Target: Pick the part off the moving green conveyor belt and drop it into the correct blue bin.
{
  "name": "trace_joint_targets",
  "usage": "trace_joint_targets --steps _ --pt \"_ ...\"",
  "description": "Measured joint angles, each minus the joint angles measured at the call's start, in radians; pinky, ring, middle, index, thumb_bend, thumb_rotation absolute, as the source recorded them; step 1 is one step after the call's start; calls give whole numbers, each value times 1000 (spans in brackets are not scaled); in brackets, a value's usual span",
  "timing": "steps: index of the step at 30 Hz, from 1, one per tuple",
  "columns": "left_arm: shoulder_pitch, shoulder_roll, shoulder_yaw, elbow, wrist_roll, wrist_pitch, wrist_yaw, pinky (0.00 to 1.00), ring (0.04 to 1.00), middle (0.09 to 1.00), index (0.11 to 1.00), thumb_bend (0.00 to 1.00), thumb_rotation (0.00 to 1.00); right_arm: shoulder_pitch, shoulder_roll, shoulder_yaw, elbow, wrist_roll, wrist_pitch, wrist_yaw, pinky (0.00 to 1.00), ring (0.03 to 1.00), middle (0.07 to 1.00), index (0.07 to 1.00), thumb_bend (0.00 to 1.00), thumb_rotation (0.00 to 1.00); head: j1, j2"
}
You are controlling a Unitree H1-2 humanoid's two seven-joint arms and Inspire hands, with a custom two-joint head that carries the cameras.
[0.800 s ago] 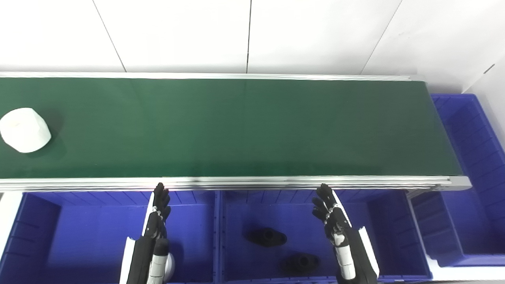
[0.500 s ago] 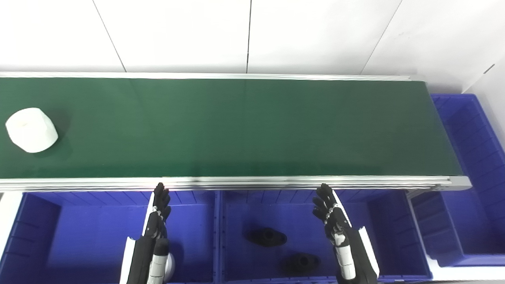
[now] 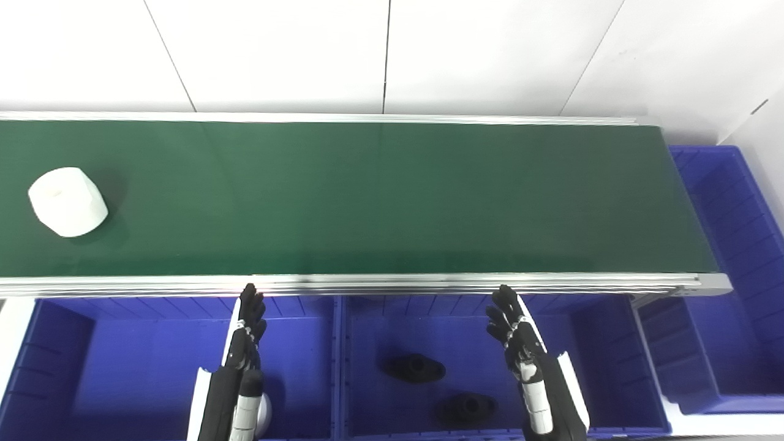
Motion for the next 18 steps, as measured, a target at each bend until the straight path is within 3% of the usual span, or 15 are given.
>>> trace_joint_targets --steps 7,18 --pt "0 0 0 0 0 0 0 1000 1000 1000 1000 722 1000 0 0 0 0 -1 0 0 918 940 957 976 843 991 -2 3" --pt "0 -19 -2 12 13 0 1 1000 1000 1000 1000 645 1000 -1 -5 -7 0 -2 0 2 921 942 960 978 840 999 24 0"
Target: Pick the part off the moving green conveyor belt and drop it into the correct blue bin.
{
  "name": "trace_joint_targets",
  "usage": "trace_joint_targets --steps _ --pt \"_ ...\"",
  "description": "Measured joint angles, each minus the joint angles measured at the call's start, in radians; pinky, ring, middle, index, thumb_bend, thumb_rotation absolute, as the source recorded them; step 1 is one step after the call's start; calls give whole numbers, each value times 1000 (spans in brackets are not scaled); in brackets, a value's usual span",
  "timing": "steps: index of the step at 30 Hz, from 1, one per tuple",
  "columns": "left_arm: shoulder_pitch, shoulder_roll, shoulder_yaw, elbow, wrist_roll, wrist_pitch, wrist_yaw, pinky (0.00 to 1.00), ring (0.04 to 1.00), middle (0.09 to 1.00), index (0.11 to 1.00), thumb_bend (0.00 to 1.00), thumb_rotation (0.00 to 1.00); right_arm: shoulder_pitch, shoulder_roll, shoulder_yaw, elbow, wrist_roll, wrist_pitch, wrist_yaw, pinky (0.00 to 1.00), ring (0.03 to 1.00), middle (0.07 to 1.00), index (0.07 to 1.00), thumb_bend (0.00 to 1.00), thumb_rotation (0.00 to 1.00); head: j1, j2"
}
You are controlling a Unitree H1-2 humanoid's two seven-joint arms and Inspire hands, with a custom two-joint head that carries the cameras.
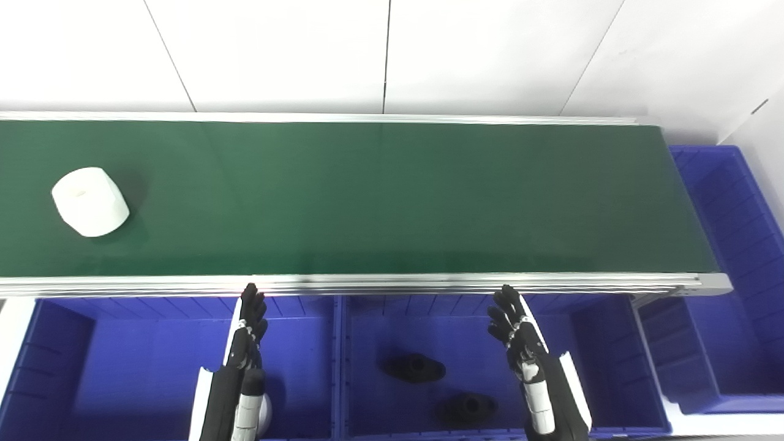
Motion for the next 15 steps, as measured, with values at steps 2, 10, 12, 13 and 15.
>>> trace_joint_targets --steps 2,10,12,13,15 --pt "0 -4 0 6 14 0 1 1000 1000 1000 1000 642 1000 -1 -1 -1 0 1 0 1 930 943 959 980 842 1000 6 -3" --pt "-5 -11 -1 20 56 -7 4 999 998 1000 1000 641 1000 -11 -10 -12 33 12 0 10 951 951 963 984 836 1000 54 -28" --pt "-8 -12 -4 31 59 -19 8 997 998 1000 1000 635 1000 -13 -12 -17 39 19 -1 14 950 950 963 986 830 1000 80 -41" --pt "-10 -14 -6 40 60 -24 13 997 999 1000 1000 641 1000 -15 -14 -20 43 25 -6 16 950 948 962 985 828 1000 83 -43" --pt "-14 -19 -13 57 60 -26 18 998 999 1000 1000 627 1000 -25 -20 -29 63 36 -18 18 958 944 961 983 830 1000 107 -52"
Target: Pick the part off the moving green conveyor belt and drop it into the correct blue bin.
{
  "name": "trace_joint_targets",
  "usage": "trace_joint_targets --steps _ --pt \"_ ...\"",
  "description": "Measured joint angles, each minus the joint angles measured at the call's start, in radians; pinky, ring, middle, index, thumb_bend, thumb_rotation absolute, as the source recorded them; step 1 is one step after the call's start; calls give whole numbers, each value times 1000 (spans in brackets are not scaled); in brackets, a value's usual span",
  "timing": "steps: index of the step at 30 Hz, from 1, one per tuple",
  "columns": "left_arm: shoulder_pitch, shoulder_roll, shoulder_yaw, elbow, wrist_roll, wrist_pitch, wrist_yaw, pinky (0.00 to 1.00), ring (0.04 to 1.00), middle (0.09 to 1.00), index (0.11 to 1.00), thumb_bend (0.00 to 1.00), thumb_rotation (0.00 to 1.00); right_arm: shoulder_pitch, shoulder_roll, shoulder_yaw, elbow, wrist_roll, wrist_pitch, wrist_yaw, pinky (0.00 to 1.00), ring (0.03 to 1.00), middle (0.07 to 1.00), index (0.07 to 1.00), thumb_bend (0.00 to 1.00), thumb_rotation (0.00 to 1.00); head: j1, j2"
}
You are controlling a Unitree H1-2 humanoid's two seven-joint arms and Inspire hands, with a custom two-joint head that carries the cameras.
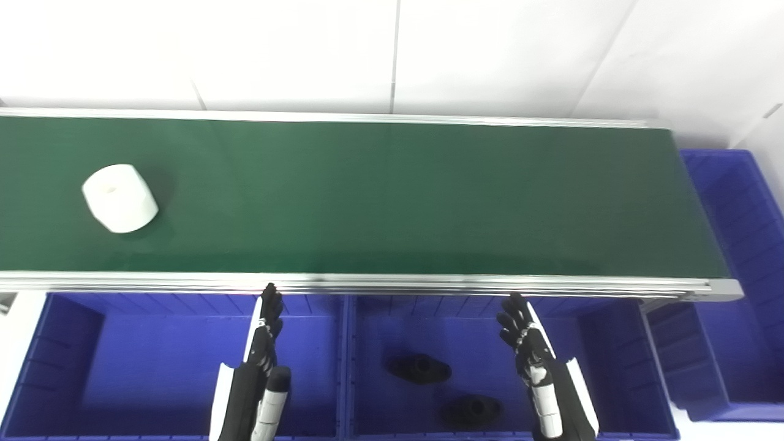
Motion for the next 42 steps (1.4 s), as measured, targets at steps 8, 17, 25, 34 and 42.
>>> trace_joint_targets --steps 8,17,25,34,42 --pt "-22 -7 -19 51 60 -19 20 877 944 984 1000 598 966 -30 -26 -44 66 67 -49 22 1000 959 965 995 814 1000 89 -52" --pt "-46 -6 -21 107 91 -31 58 808 917 959 973 596 945 -61 -36 -77 130 107 -64 55 1000 989 985 1000 816 1000 135 -91" --pt "-58 -5 -23 124 126 -41 87 816 923 964 974 595 933 -70 -30 -86 136 105 -64 61 1000 987 984 1000 829 1000 153 -83" --pt "-54 7 -54 39 214 -41 87 781 923 949 944 725 912 -58 -22 -82 86 91 -61 64 1000 1000 988 1000 805 1000 163 -35" --pt "-67 0 -72 -192 235 -57 84 744 871 897 937 835 547 -33 -20 -77 61 92 -52 72 1000 989 987 1000 832 1000 160 -37"
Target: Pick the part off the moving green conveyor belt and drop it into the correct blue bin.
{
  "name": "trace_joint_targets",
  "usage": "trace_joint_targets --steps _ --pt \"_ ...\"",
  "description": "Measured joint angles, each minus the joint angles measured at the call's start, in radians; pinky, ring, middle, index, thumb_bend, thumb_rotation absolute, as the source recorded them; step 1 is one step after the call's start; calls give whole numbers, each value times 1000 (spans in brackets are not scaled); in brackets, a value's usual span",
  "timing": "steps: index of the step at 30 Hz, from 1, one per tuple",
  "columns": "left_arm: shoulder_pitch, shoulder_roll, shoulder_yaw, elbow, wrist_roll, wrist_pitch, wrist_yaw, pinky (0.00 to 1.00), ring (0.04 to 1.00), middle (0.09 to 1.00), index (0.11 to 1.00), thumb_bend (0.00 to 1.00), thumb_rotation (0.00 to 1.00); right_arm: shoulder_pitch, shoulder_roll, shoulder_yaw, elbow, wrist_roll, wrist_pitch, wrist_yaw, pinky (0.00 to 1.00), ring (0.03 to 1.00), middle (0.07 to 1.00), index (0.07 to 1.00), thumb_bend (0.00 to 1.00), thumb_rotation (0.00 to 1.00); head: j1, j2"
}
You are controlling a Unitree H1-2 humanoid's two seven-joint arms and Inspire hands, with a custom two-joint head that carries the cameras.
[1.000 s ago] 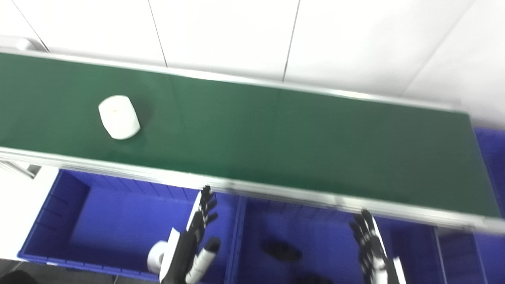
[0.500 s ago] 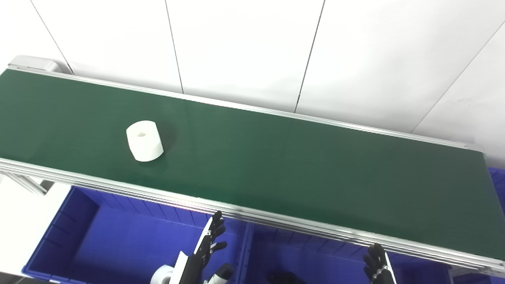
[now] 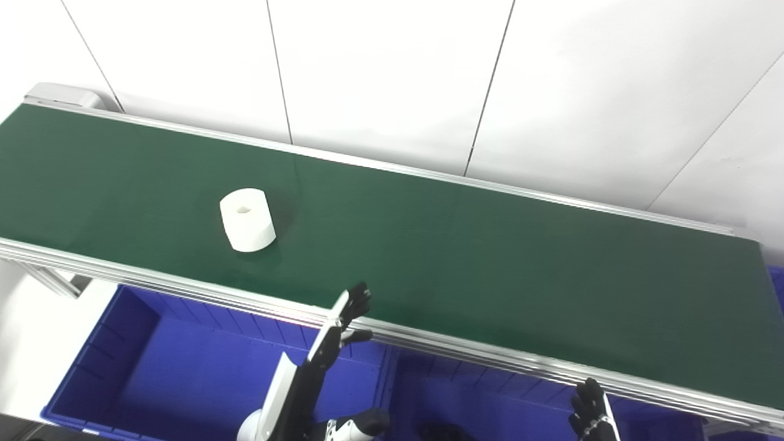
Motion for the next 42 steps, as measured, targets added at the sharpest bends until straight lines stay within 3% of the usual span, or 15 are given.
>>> trace_joint_targets --steps 1,3,5,7,9,12,15,17,19,22,28,37,42 --pt "-22 -1 4 -20 -3 3 -5 712 846 877 908 920 440 1 1 0 -4 0 6 0 1000 995 988 1000 845 1000 -3 2" --pt "-79 -1 43 -74 0 36 -21 715 843 875 912 959 408 0 3 0 -20 0 16 0 1000 997 989 1000 848 1000 -6 2" --pt "-152 14 101 -121 16 84 -49 822 831 864 922 982 373 1 5 1 -29 -1 16 0 1000 996 988 1000 832 1000 -17 3" --pt "-250 60 168 -145 28 121 -86 783 825 868 914 969 316 2 7 4 -29 -3 16 0 1000 990 982 1000 817 1000 -28 6" --pt "-331 131 220 -147 34 149 -123 769 863 902 923 958 295 2 8 8 -29 -8 16 0 1000 984 978 1000 809 1000 -41 6" --pt "-422 251 298 -161 47 192 -209 714 848 887 908 958 248 11 17 10 -29 -13 16 -2 1000 985 973 1000 800 1000 -49 8" --pt "-540 419 368 -141 74 198 -284 689 826 857 880 994 194 14 19 14 -29 -27 16 -2 1000 977 969 1000 802 1000 -51 9" --pt "-623 515 388 -112 84 193 -324 728 842 862 872 1000 146 12 18 13 -29 -31 16 -2 1000 974 969 1000 808 1000 -52 11" --pt "-685 577 379 -79 86 167 -363 788 853 862 866 1000 103 13 17 13 -29 -35 16 -2 1000 971 966 1000 815 1000 -52 11" --pt "-757 661 342 -14 96 104 -424 829 866 869 861 1000 122 13 18 14 -29 -44 16 -2 1000 968 962 997 818 1000 -52 9" --pt "-906 777 253 109 133 -14 -550 811 840 854 828 1000 174 12 24 17 -29 -50 16 -3 1000 969 957 992 828 1000 -64 9" --pt "-1080 827 136 255 177 -71 -702 877 872 869 859 1000 240 13 32 25 -41 -52 16 -4 1000 979 955 995 817 1000 -74 8" --pt "-1122 826 72 313 217 -78 -757 871 873 865 846 1000 240 25 33 31 -51 -52 16 -3 1000 984 958 994 829 1000 -75 5"
